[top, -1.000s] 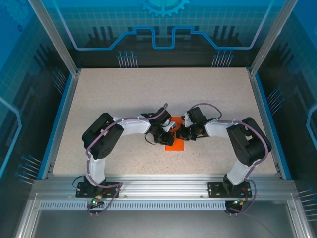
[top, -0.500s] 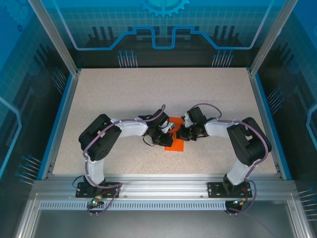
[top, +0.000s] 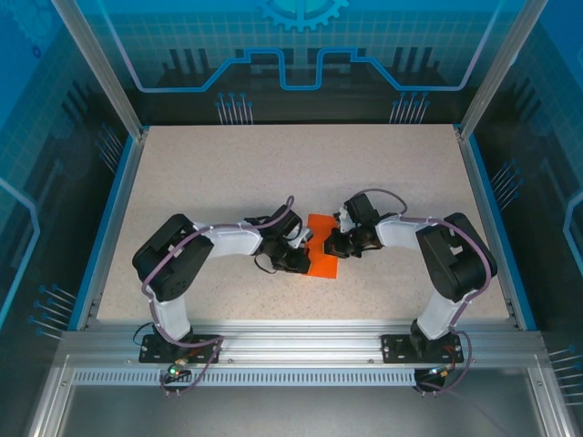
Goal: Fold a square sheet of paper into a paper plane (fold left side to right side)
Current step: Fold the triangle a second time at the center of the table, then turn over the paper at the center of the table.
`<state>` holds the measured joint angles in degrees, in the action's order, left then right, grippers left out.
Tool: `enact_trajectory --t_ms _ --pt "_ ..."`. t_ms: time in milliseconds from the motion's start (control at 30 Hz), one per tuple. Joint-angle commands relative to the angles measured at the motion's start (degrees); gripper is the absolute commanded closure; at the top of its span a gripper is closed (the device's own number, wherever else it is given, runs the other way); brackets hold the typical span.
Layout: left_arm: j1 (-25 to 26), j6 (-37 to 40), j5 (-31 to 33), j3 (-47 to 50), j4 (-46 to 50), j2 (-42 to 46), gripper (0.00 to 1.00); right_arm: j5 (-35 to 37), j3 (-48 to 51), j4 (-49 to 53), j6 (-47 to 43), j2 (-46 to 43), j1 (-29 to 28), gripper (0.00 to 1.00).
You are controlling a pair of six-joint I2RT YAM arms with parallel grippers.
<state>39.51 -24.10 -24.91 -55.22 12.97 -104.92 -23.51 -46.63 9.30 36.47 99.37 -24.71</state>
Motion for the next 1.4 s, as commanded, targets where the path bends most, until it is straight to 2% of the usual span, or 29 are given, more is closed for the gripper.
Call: enact_trajectory --t_ms 0,400,533,633,733,833,933,1100,1367 --pt "-1.2 -0.7 1.7 3.3 6.4 1.1 1.00 6.2 0.8 6.2 -1.3 2.7 1.3 0.96" --pt "-4.3 -0.6 1.4 6.3 6.9 3.9 1.00 5.7 0.8 5.3 -1.4 1.3 1.5 0.96" --pt "-5.0 0.1 1.0 5.9 6.8 6.9 0.95 4.1 0.8 2.4 -1.0 -2.7 1.4 0.93" --pt "-5.4 0.2 0.3 4.9 6.0 8.9 0.87 5.6 0.5 1.8 -1.2 -6.9 1.4 0.87" --pt "-5.6 0.3 0.2 2.7 4.7 9.3 0.78 9.3 1.0 2.9 -2.3 -11.8 1.4 0.71" --pt "-5.6 -0.2 -0.5 0.1 2.2 7.8 0.67 11.9 2.5 3.7 -3.3 -15.7 1.7 0.62" --pt "-5.6 0.1 -1.4 -3.7 1.1 4.3 0.63 12.0 4.5 4.1 -3.8 -18.4 2.6 0.57" --pt "-5.7 1.4 -1.1 -8.7 0.9 -1.8 0.58 10.3 7.7 3.5 -3.9 -22.2 2.6 0.54" --pt "-5.6 1.9 -2.3 -12.4 0.0 -7.0 0.58 9.5 11.6 4.2 -3.7 -27.1 2.7 0.53"
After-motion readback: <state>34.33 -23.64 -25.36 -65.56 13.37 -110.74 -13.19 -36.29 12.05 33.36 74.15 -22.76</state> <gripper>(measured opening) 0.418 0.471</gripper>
